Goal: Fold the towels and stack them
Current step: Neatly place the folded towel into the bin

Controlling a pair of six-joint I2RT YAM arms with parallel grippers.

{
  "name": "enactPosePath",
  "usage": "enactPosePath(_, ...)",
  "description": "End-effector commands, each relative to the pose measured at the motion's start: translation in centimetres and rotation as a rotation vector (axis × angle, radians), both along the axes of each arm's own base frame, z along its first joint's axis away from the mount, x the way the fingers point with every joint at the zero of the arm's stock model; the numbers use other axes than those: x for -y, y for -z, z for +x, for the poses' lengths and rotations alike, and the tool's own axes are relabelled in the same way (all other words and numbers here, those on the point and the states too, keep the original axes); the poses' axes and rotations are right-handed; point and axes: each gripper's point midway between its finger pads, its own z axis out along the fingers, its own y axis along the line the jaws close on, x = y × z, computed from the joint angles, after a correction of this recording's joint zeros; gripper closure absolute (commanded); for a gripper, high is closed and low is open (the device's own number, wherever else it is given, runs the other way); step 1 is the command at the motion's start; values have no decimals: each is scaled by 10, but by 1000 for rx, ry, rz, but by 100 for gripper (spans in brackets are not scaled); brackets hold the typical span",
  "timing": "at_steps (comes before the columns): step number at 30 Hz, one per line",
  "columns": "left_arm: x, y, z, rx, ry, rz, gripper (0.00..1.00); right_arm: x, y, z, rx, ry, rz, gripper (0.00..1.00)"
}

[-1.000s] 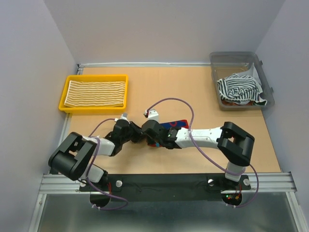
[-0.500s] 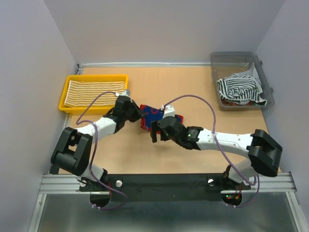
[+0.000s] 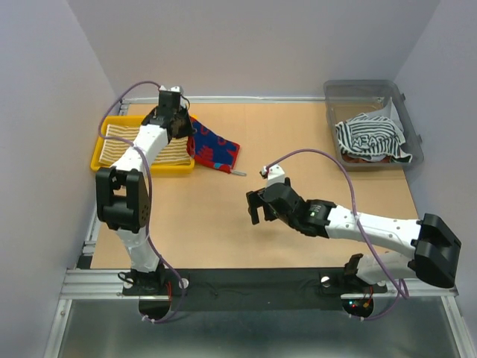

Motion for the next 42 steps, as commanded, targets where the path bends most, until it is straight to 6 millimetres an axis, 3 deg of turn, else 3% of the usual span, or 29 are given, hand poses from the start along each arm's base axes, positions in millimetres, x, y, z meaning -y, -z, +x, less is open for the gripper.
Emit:
enactPosePath(1,-43,-25,8,-31,20,182,100,2,5,4,7,-35,-78,0)
enactPosePath(7,-103,-43,28,-59,-55,326,100,-6,13,7,-12,-65,-136,0)
enactPosePath(11,-127,-45,31,-67,-56,384,100,-12,17,10,-20,-77,-161,0)
enactPosePath(14,-129,-39,34,-94,5,428,100,-17,19,12,-31,-83,-168,0)
enactPosePath(15,-146,-36,33,-111,4,454,100,-19,17,13,-32,-85,-163,0)
enactPosePath(24,-184,-20,35,-181,-16,591,100,-22,26,14,-60,-86,-200,0)
enactPosePath(30,-205,-26,36,-182,-70,637,100,-27,33,12,-89,-93,-202,0)
enactPosePath(35,-210,-27,41,-176,-64,670,100,-28,30,14,-86,-92,-208,0)
enactPosePath(42,-223,-5,45,-221,-90,726,100,-27,34,13,-97,-96,-224,0)
